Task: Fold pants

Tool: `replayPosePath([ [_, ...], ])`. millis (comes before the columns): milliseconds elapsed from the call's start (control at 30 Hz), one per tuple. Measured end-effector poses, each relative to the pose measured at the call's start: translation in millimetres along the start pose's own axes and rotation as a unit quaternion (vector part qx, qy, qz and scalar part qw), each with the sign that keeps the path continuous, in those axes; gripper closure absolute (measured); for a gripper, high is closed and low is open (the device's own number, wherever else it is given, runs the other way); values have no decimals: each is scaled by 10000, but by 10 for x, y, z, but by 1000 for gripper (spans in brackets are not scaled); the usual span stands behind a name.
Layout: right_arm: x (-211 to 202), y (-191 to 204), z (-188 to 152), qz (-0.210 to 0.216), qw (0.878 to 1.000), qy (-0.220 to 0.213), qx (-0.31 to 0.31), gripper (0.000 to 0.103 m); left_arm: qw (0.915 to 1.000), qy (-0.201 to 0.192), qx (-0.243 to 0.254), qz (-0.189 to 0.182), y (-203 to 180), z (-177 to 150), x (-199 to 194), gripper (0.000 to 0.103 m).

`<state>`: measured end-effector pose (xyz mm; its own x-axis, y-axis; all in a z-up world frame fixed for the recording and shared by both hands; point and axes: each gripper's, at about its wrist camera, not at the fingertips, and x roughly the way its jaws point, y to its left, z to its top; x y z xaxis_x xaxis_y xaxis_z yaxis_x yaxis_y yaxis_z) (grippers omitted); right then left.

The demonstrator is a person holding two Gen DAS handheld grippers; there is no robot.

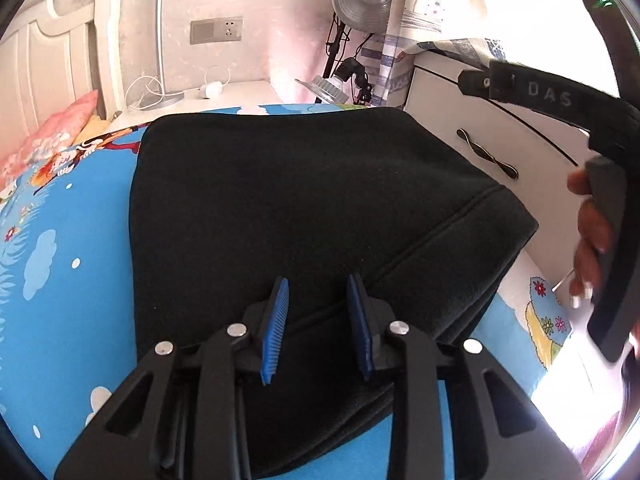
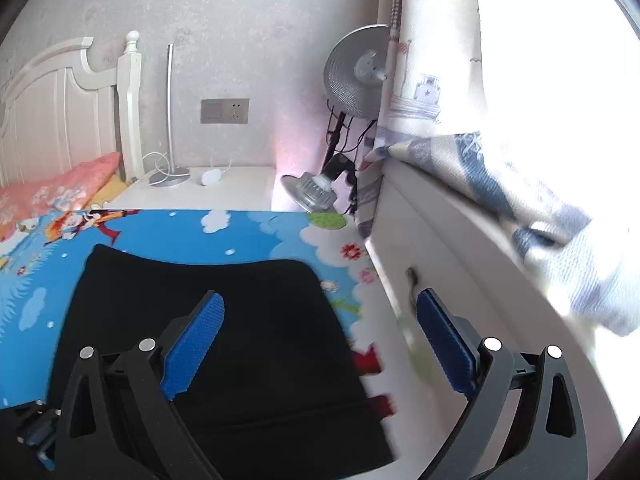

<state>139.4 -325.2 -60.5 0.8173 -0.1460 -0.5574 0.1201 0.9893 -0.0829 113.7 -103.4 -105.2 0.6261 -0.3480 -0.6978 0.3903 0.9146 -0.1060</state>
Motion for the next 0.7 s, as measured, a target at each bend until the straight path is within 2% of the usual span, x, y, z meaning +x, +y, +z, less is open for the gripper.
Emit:
replayPosePath([
  [67,140,104,-126,7,9995,230,-223,4,9999,47,-142,11,49,25,7,63],
  [200,450,166,-423,189,9964,810,-150,4,9986,102,-377,369,128,75,12,21],
  [233,444,181,-472,131,9975,656,-236,4,9985,84,-451,298,155,70,1,11],
  [300,443,212,-500,86,9979,592,-266,4,9995,4,-320,7,141,48,-13,2],
  [433,483,226,-480,70,9972,700,-234,4,9988,-212,268,357,0,32,-45,2],
  [533,486,201,-500,99,9970,750,-166,4,9959,-608,561,362,-60,95,-223,2],
  [600,482,195,-506,116,9969,763,-142,4,9902,-898,751,756,-91,194,-334,2],
  [667,480,179,-520,138,9967,789,-101,4,9882,-986,802,851,-76,294,-336,13],
  [700,482,175,-521,142,9966,804,-98,4,9885,-986,800,818,-66,358,-309,26],
])
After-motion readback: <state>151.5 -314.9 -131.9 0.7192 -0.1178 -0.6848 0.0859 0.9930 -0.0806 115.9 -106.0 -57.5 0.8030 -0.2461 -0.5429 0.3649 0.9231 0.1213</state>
